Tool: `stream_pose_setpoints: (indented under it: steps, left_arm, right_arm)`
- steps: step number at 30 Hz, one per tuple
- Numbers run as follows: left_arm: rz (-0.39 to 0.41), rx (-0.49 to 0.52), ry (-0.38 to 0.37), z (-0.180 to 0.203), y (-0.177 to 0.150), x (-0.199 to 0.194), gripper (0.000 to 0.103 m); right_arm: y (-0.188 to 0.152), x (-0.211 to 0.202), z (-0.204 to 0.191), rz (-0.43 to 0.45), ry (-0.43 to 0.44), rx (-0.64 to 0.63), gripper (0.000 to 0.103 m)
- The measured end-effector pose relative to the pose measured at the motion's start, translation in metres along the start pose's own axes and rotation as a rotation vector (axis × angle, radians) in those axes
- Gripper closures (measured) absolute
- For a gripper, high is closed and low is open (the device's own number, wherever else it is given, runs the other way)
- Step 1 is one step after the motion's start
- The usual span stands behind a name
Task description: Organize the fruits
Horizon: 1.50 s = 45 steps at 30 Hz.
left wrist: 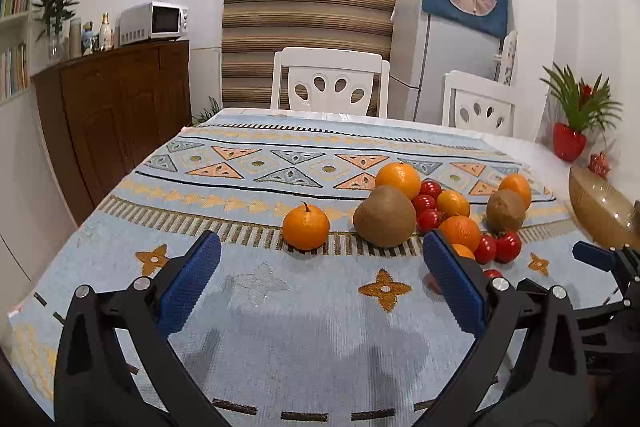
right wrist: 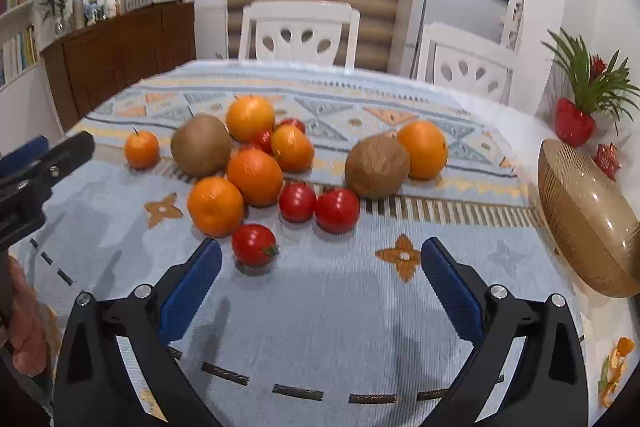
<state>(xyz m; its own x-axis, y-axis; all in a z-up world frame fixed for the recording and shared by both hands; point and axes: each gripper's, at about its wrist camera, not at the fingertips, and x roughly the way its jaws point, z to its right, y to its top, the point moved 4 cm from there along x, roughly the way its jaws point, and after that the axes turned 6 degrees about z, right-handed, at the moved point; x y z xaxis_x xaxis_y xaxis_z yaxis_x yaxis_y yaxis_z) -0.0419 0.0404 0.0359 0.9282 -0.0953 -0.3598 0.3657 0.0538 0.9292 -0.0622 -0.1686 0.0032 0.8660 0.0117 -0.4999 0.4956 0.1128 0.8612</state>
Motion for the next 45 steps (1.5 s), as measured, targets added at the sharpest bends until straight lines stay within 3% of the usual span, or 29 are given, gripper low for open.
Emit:
stream_pose_setpoints:
  steps: [4,9,17,21,45]
  left_arm:
    - [-0.002,-0.017,-0.013,-0.001,0.0,0.0,0.003]
    - [-0.001,-0.018,-0.009,0.0,0.0,0.001,0.003]
    - [0.003,0.0,-0.005,0.003,-0.001,0.0,0.003]
    - [0.001,-0.014,-0.011,0.0,-0.001,0.001,0.003]
    - [0.001,0.026,-0.064,0.011,-0.002,-0.003,0.003]
  right_arm:
    - [0.002,-0.007,0.0,0.041,0.002,0.007,0.005]
    - [0.002,-0.001,0.009,0.01,0.034,0.062,0.011]
    - [0.0,-0.004,0.009,0.01,0.041,0.065,0.01]
    - [0.0,-0.006,0.009,0.014,0.057,0.072,0.005]
    - [0.001,-0.001,-0.002,0.002,0.046,0.013,0.005]
